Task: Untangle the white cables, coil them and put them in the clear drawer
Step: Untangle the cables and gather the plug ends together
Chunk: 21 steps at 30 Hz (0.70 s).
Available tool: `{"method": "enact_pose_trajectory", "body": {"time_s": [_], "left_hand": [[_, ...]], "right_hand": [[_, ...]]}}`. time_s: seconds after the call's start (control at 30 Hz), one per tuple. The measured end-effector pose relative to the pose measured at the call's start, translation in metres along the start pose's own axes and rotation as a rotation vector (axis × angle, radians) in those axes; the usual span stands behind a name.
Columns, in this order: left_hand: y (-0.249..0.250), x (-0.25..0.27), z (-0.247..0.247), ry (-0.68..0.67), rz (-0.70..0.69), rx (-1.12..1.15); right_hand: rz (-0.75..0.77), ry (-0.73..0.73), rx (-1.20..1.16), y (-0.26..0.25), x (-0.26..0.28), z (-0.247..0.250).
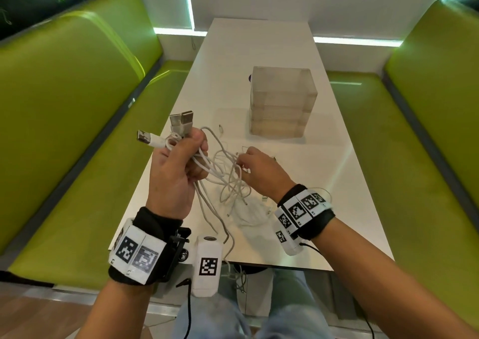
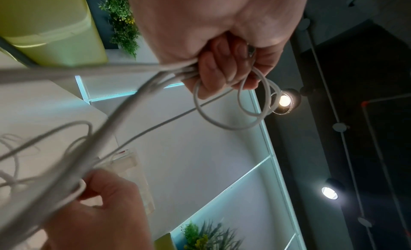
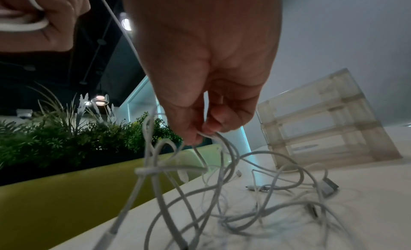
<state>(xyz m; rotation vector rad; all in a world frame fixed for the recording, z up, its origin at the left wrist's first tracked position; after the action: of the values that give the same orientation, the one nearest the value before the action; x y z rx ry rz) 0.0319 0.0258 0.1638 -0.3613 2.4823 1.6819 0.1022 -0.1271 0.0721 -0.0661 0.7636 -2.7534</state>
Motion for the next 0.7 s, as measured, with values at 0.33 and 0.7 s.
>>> {"method": "enact_pose_trajectory", "body": {"time_s": [0.33, 0.7], "left_hand": [[-0.085, -0.006, 0.005, -0.024, 0.062, -0.569], [-0.099, -0.012, 0.008, -0.11, -0.066, -0.776]], "right_hand": [[0.063, 0.092, -0.222, -0.003, 0.003, 0.032], [0.023, -0.114, -0.307, 0.004, 0.007, 0.043]]}}
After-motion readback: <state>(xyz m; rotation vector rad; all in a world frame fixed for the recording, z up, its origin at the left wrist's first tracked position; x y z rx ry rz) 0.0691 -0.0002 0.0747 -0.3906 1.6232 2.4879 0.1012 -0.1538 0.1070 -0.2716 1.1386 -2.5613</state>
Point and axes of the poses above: each hand's wrist, its own x-axis away from the middle knuckle, its own z-axis out of the back of the hand, y = z × x, the point moved 3 cm from there along -x, towards the middle knuckle, and after that the axes turned 4 degrees about -z, right-handed, at the moved point
